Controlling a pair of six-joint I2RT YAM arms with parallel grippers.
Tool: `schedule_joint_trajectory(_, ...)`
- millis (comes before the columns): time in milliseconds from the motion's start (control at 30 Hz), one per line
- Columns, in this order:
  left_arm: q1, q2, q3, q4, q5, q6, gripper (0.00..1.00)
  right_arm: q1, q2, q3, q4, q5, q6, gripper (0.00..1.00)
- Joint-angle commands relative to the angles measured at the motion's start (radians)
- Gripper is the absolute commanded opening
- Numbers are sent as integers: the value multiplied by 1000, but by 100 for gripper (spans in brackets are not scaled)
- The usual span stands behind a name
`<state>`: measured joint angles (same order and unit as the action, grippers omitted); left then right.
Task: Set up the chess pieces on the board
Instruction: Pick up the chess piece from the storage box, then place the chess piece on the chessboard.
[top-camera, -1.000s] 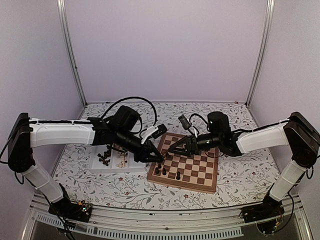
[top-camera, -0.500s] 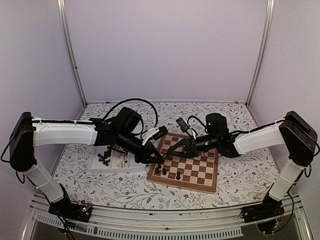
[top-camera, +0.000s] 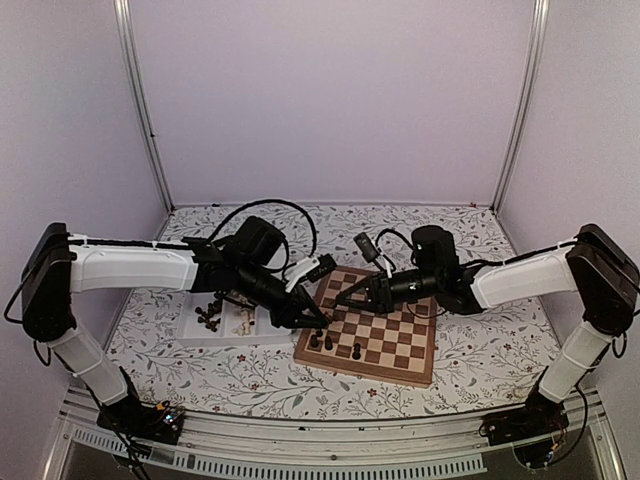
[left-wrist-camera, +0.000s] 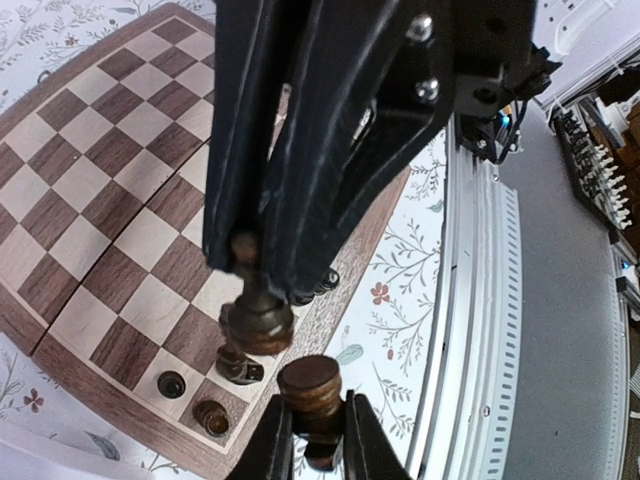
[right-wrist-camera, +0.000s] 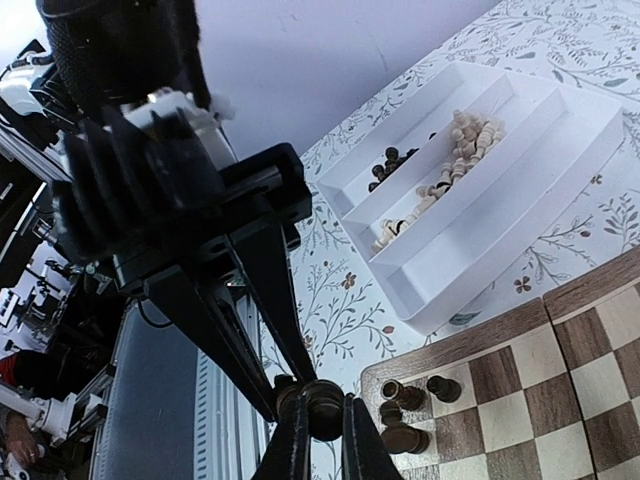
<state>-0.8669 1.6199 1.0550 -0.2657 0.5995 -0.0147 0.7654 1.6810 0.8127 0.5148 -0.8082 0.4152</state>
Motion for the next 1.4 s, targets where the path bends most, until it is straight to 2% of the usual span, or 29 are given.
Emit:
schedule_joint_trajectory(0,-12,19,8,8,-15,5,0,3,-105,1,-100,127,-94,0)
schedule_joint_trajectory(300,7,21,31,-3,-70,-14,0,1,-207,-50,-276,266,-196,0)
schedule_joint_trajectory(600,12,27,301,-120,-257,-27,0,2,-349,-7,-718,600,-303,0)
schedule_joint_trajectory(767,54,69,337,-68,-315,-72,0,4,-374,12,-855,655,-285,0)
schedule_joint_trajectory(967,197,23,169,127,-111,-186,0,32,-297,60,-915,695,-286,0)
schedule_joint_trajectory(1367,253,-83,123,113,-188,-180,0,150,25,299,-1014,762,-385,0)
